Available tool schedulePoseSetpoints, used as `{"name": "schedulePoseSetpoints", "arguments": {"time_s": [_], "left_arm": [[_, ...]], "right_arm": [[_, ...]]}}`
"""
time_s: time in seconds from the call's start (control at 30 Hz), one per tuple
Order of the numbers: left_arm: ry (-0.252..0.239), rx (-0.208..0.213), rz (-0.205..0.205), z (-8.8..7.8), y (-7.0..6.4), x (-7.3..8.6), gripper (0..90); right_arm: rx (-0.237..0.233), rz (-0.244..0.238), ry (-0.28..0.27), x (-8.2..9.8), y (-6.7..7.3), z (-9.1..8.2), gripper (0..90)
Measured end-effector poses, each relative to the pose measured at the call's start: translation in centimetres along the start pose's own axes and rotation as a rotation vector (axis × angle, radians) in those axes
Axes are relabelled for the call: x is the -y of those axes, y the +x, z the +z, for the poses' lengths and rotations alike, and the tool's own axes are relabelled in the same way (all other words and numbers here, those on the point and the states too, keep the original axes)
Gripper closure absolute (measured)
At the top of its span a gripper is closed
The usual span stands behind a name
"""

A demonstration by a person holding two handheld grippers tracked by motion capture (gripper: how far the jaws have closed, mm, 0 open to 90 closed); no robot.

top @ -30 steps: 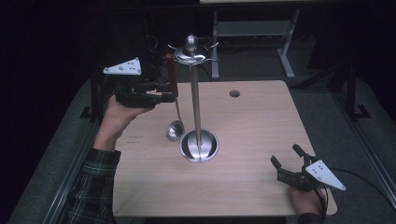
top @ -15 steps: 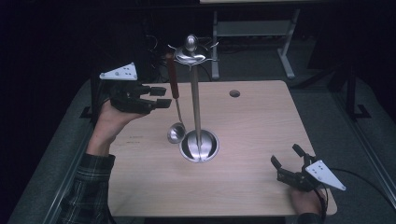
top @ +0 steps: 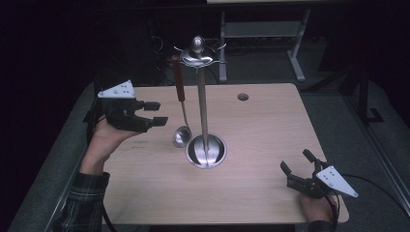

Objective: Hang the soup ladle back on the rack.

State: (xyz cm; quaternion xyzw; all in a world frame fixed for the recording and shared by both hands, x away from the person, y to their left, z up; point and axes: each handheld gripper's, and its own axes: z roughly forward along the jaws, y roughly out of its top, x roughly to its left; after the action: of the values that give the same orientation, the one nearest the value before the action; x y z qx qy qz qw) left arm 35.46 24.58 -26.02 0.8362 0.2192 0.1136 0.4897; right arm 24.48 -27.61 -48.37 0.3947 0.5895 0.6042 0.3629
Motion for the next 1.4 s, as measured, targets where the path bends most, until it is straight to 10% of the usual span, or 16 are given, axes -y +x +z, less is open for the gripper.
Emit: {"name": "schedulePoseSetpoints", "arguments": {"time_s": [1.4], "left_arm": [[0.156, -0.165, -0.111, 0.6, -1.5, 13.2, 16.3]], "right_arm": [[0.000, 0.001, 0.001, 0.0, 0.0, 0.0, 8.0]]}}
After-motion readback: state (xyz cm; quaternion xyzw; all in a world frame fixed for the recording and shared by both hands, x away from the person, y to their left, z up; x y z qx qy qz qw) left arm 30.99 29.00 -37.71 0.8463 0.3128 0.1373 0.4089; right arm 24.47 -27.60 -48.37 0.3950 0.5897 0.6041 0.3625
